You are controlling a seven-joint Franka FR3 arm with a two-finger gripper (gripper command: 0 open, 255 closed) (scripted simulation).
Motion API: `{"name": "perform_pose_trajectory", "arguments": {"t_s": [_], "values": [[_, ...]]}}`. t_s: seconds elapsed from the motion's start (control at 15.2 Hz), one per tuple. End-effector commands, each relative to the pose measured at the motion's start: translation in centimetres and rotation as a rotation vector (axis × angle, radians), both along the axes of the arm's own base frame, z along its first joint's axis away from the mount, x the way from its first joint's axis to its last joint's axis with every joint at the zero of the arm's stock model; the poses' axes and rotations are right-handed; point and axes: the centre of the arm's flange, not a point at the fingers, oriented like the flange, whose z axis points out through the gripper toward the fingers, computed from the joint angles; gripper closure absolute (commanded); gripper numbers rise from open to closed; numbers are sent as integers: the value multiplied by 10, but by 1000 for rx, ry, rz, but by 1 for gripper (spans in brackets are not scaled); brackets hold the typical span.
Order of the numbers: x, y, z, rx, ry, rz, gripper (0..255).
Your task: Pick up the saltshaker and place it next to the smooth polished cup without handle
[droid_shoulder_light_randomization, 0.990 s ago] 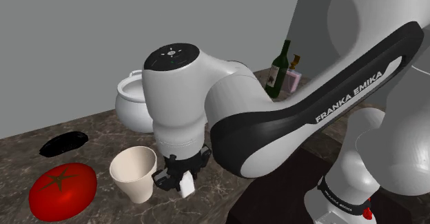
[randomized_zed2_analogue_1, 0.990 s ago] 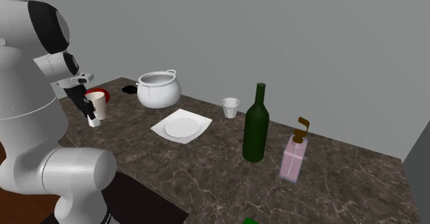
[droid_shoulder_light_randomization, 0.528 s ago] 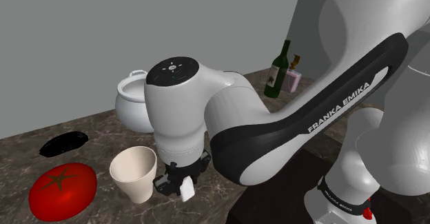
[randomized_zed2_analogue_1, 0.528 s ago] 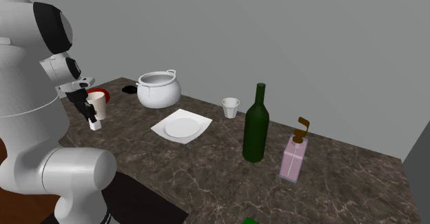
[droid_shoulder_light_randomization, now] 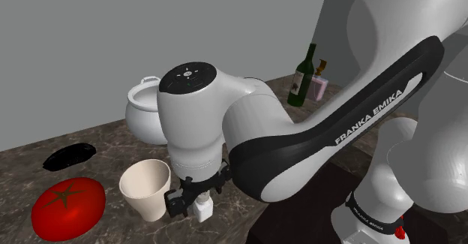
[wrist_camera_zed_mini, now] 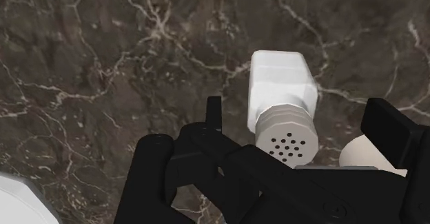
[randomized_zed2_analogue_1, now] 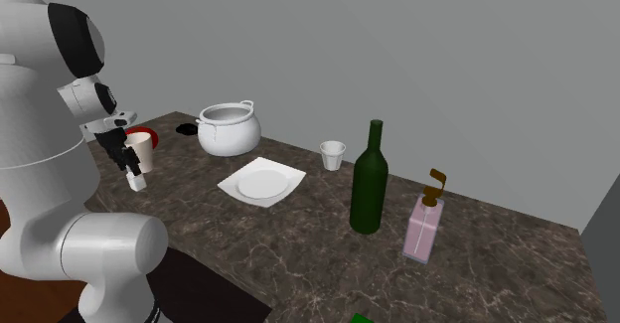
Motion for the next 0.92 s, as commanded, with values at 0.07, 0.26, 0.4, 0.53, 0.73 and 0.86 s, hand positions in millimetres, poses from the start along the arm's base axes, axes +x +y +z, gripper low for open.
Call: {"name": "perform_pose_trajectory", "arguments": {"t_s": [0.07, 0.26, 0.4, 0.53, 0.73, 0.86], "values": [[0, 0, 0, 0, 0, 0, 0], [-3, 5, 39, 0, 0, 0, 0], [-3, 6, 50, 0, 0, 0, 0], [-3, 6, 50, 0, 0, 0, 0], [-3, 6, 50, 0, 0, 0, 0], [-3, 6, 50, 0, 0, 0, 0]]}}
